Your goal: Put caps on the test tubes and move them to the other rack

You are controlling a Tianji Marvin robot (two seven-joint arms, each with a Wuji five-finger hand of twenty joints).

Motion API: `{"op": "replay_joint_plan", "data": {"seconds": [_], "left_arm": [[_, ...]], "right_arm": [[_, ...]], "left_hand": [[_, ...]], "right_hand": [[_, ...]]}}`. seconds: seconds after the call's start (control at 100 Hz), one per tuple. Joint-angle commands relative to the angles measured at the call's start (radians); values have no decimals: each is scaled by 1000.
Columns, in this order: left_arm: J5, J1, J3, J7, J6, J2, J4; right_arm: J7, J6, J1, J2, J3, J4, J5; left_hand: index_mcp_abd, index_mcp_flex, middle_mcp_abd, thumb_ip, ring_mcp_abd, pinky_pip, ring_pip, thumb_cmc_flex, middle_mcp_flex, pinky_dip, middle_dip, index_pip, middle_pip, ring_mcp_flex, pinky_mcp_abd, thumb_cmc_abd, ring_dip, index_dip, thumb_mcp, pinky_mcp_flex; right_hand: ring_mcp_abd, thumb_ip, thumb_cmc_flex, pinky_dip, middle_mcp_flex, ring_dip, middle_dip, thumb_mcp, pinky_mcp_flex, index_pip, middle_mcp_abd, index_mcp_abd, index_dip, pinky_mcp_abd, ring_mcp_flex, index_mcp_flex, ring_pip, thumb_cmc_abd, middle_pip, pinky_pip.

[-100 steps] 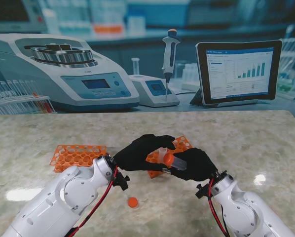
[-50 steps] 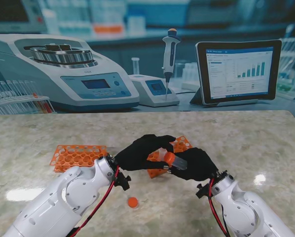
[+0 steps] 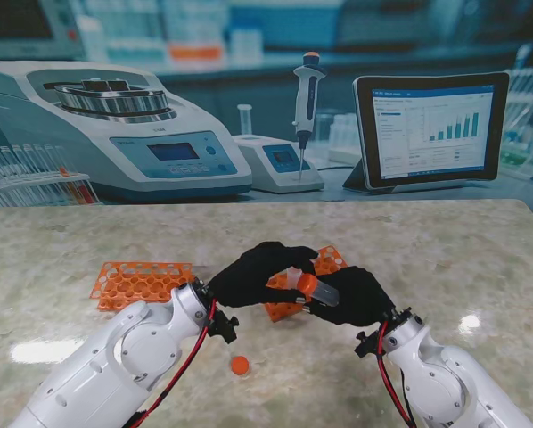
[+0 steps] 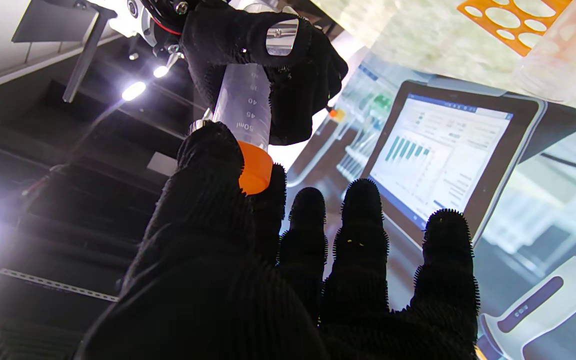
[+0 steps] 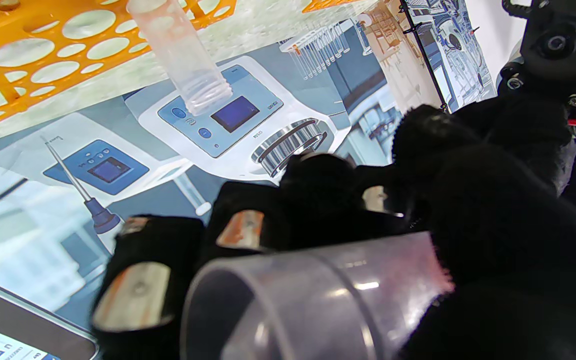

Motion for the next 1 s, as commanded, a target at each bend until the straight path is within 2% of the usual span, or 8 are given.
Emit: {"op": "replay_joint_plan", "data": {"seconds": [0.0,0.11,0.26,0.32,0.45,0.53,0.68,0.99], "left_arm": [[6,3,0,3,-5,-6,2],[14,2,0,10,-11,-7,5],[21,2,0,12,-15,-6,7],[21,3,0,12,-16,-6,8],[22,3,0,10,-20,-5,8],[22,3,1,9,-24,-5,9],[21,3,2,10,-27,-5,11],[13,2,2,-8,-29,-1,10]], "right_arm": [[4,0,-6,-4,-8,-6,0],[5,0,-5,-4,-8,-5,1],[5,0,-5,-4,-8,-5,1],[5,0,-5,-4,-8,-5,1],[6,-1,-4,-4,-9,-4,2],[7,0,-4,-3,-9,-4,2],[8,0,-4,-3,-10,-4,2],[9,1,-4,-3,-10,-5,3]], "left_hand": [[-158,124,-58,65,-37,40,3,186,24,0,8,53,8,32,9,55,9,-6,216,2],[-186,187,-74,44,-40,52,5,187,41,-9,3,-10,14,42,7,36,7,-32,278,3],[-219,224,-82,41,-45,61,3,186,47,-18,-8,-86,12,45,5,44,1,-67,319,4],[-236,231,-81,42,-44,65,3,187,48,-20,-12,-112,12,45,5,27,0,-80,351,3],[-304,217,-69,39,-46,68,1,187,49,-24,-19,-132,8,40,3,-9,-3,-95,398,0],[-326,201,-65,33,-46,70,0,185,49,-27,-24,-156,4,36,4,-17,-4,-117,406,-4],[-353,191,-61,32,-45,69,-1,184,50,-28,-27,-170,2,33,4,-23,-5,-137,414,-6],[-365,161,-60,31,-42,62,-10,181,35,-30,-38,-218,-12,17,4,-25,-10,-180,423,-16]], "right_hand": [[-140,13,48,5,43,45,10,1,28,59,10,-67,30,-13,86,27,134,16,9,105],[-140,13,48,5,43,45,10,0,28,59,12,-67,30,-13,86,27,134,15,9,105],[-140,13,48,5,43,45,10,1,28,59,11,-67,30,-13,86,27,134,16,9,105],[-140,13,47,5,43,45,10,1,28,59,10,-67,30,-13,86,27,134,16,9,105],[-140,13,48,5,44,45,10,0,28,59,12,-67,30,-13,86,27,134,15,10,105],[-140,13,48,5,43,45,10,0,28,59,12,-67,30,-13,86,27,134,17,10,105],[-139,13,48,5,43,44,10,0,28,59,9,-67,30,-13,86,27,134,16,9,105],[-139,12,48,5,43,44,9,-2,28,59,11,-68,30,-13,86,27,134,17,9,105]]}}
